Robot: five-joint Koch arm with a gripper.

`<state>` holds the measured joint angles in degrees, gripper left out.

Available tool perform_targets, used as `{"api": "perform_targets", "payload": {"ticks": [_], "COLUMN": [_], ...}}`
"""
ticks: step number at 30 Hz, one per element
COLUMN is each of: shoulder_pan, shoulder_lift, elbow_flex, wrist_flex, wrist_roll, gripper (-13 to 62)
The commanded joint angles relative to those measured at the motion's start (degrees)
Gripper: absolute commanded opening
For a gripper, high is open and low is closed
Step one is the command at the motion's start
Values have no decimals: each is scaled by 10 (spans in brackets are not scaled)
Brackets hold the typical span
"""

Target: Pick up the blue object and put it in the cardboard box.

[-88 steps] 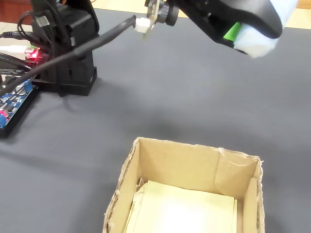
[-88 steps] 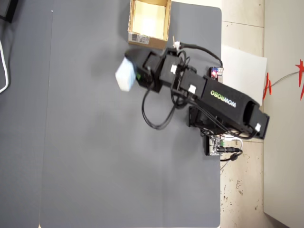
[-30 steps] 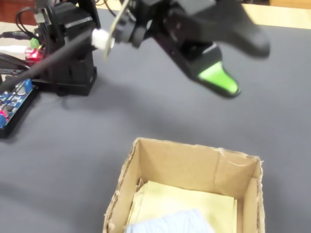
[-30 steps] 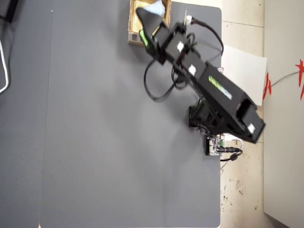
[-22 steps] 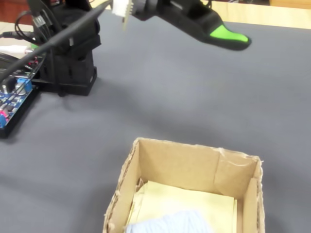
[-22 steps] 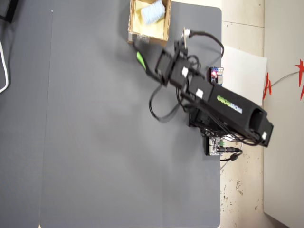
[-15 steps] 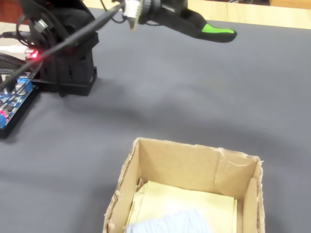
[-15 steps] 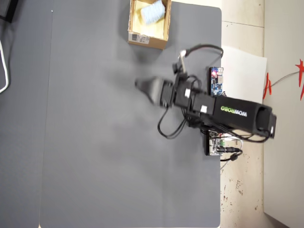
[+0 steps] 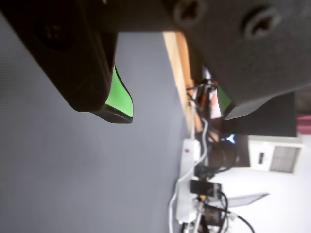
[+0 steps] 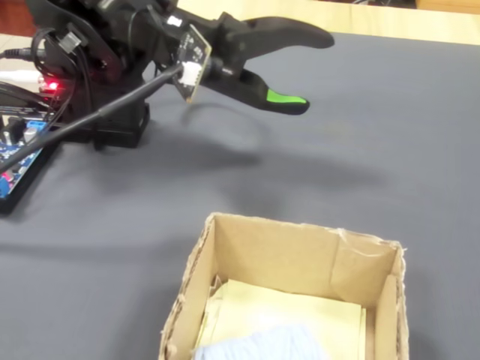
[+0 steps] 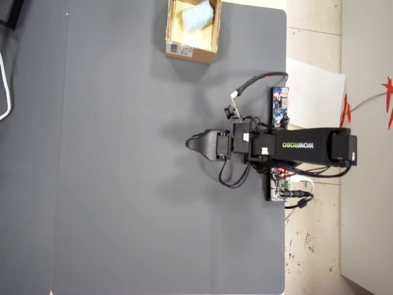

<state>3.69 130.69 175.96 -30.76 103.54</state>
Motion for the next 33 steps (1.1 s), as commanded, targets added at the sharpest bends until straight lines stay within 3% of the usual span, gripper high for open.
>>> {"api": "perform_targets", "payload": {"ticks": [1,19,33], "shoulder_pan": [-9,-27,4], "shoulder_lift": [51,51,47], "elbow_flex": [25,27,27], "wrist_flex": [-64,311,323], "wrist_roll": [18,-4,-3], "gripper": [342,342,341]}}
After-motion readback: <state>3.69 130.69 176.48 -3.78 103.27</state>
